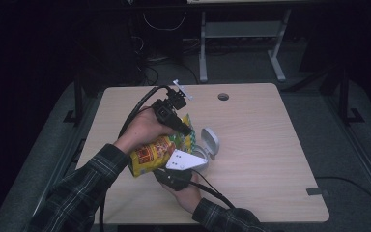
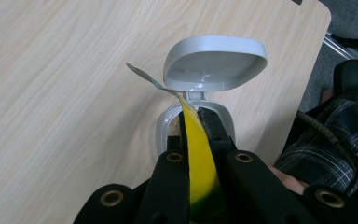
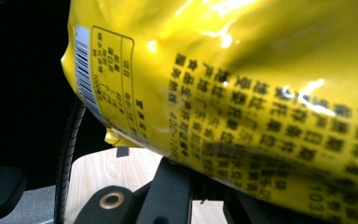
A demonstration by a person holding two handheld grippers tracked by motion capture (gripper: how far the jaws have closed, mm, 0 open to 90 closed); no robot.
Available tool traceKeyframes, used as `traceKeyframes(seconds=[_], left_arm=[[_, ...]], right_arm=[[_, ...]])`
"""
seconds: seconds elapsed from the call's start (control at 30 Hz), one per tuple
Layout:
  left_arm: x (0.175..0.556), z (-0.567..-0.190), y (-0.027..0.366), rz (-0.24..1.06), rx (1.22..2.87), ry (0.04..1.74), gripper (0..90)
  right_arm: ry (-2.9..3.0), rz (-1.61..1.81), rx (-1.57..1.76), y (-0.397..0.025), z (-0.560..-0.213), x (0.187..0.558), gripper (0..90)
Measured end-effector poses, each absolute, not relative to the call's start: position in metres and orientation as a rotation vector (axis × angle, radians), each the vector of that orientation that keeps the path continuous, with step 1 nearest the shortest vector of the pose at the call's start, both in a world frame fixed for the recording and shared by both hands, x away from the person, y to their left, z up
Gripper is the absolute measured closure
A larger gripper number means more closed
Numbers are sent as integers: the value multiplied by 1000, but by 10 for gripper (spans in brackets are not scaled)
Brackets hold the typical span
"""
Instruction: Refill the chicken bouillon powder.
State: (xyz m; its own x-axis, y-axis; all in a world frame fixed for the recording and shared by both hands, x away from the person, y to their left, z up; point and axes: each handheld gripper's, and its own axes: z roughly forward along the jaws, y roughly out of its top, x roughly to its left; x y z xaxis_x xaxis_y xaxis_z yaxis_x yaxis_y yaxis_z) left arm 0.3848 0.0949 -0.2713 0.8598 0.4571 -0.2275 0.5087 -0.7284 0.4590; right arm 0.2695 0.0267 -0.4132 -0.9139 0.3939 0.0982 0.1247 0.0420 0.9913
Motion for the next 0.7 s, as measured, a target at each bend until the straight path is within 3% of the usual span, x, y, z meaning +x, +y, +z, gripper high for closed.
traceKeyframes(seconds=[0.7], left_arm=[[386, -269, 96, -119, 2514, 709, 900]], right_arm=[[2107, 1986, 544, 28, -412, 271, 898]])
